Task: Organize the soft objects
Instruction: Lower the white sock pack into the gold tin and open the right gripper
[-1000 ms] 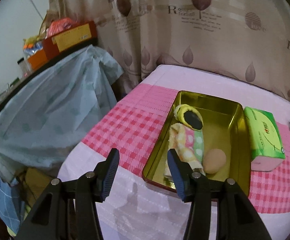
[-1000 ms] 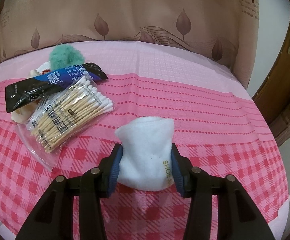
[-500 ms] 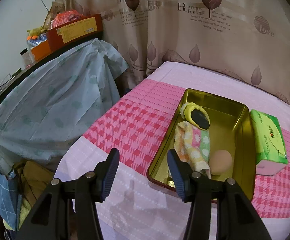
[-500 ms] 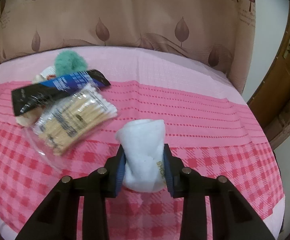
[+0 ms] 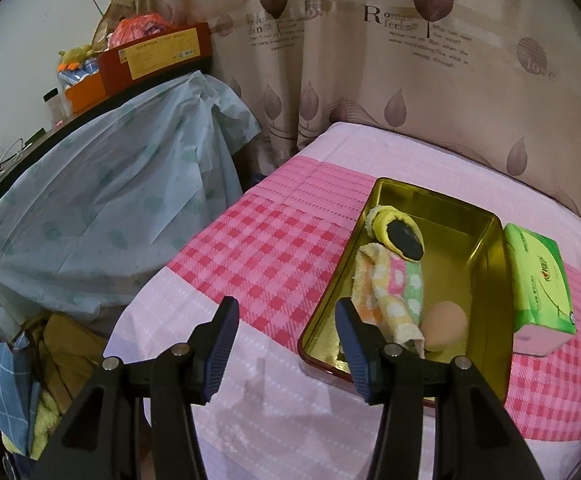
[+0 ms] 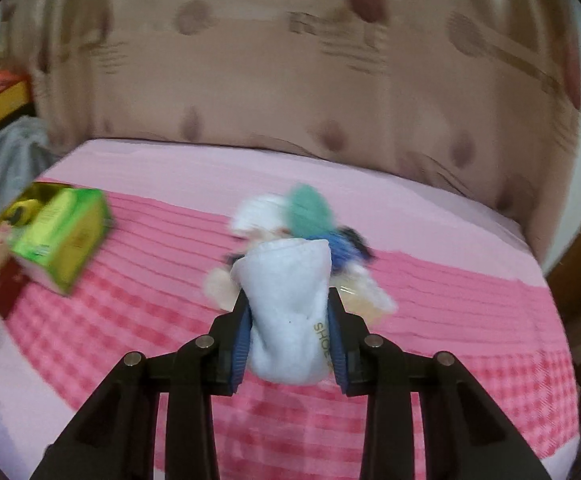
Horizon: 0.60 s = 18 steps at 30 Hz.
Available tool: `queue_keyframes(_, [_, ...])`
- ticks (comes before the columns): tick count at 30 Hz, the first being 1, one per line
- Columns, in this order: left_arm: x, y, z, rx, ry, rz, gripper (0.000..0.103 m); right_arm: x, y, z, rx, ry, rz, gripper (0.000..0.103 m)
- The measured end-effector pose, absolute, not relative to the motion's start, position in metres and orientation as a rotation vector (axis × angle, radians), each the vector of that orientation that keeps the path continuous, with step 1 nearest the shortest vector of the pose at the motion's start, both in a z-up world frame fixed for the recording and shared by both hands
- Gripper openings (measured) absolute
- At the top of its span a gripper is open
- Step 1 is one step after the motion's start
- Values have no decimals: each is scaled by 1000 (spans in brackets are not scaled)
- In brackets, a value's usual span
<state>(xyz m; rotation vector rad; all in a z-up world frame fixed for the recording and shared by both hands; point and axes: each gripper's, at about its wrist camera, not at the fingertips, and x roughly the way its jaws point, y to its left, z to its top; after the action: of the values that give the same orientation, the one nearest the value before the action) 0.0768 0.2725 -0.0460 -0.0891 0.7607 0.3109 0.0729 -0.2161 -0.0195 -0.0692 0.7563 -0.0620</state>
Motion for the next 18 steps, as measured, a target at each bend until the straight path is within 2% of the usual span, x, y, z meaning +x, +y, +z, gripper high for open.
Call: queue_keyframes(18, [76,298,-47,-183,785,387,51,99,-25,-1,-94,715,382,31])
